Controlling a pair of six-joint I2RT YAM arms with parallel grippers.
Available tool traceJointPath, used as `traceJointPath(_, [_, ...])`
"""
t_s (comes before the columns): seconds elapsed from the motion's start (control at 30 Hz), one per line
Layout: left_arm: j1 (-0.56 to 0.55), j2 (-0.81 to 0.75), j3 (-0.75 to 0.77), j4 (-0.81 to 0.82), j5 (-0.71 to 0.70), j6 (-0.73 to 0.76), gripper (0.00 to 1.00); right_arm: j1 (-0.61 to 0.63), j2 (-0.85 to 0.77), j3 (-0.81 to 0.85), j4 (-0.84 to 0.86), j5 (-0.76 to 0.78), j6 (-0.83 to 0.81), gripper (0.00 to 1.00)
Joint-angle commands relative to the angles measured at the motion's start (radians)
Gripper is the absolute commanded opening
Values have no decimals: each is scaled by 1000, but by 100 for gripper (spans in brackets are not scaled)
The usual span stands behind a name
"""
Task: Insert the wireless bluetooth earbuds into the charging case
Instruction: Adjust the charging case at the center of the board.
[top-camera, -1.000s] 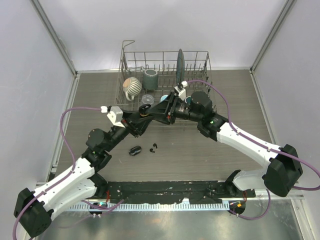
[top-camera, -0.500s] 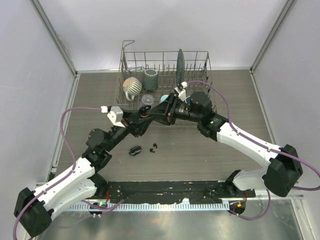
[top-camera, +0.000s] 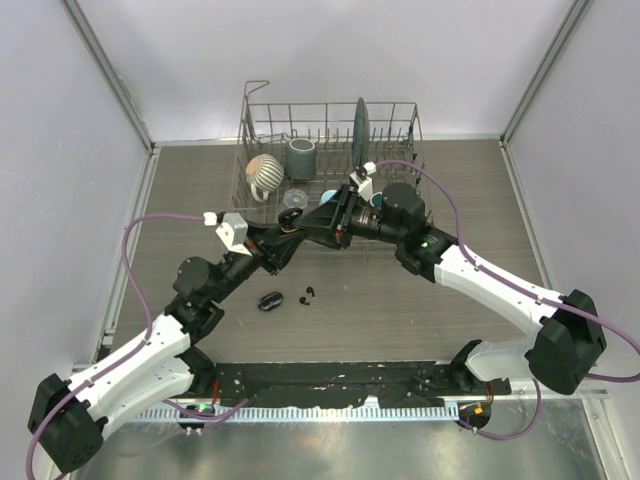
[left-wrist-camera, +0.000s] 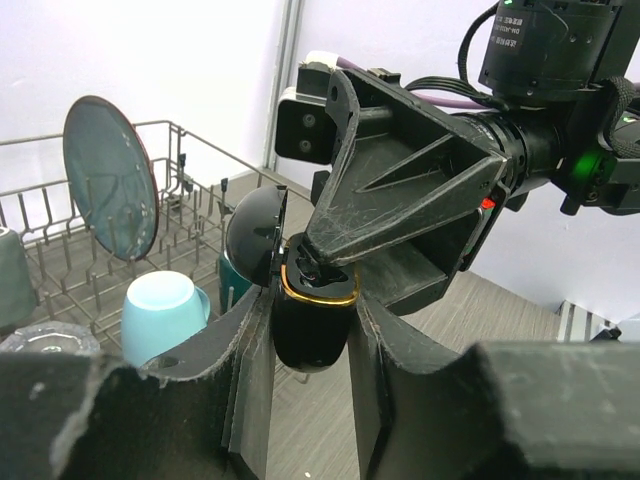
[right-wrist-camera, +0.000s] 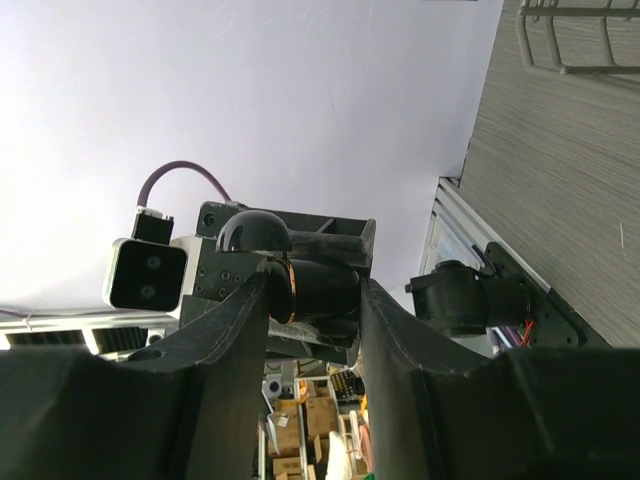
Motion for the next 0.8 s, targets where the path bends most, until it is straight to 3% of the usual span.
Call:
traceJointPath(0.0, [-3,10,33,57,-1,5,33,-2,-35,21,26,-11,-14,1])
traceJointPath(0.17, [-3,12,34,63,-4,5,29,-2,-32,23,19,-15,-22,1])
traceJointPath(0.27, [-3,11,34,67,-5,4,41,-2,-30,24,12,-14,-25,1])
traceJointPath(0.43, [-3,11,34,65,-5,2,45,-2,-27,26,12,-14,-25,1])
traceJointPath(0.63, [-3,15,33,63,-1,2,36,-2,-29,26,17,-12,-24,1])
traceJointPath(0.77, [-3,15,33,68,2,4,18,-2,-21,26,16,-17,-27,1])
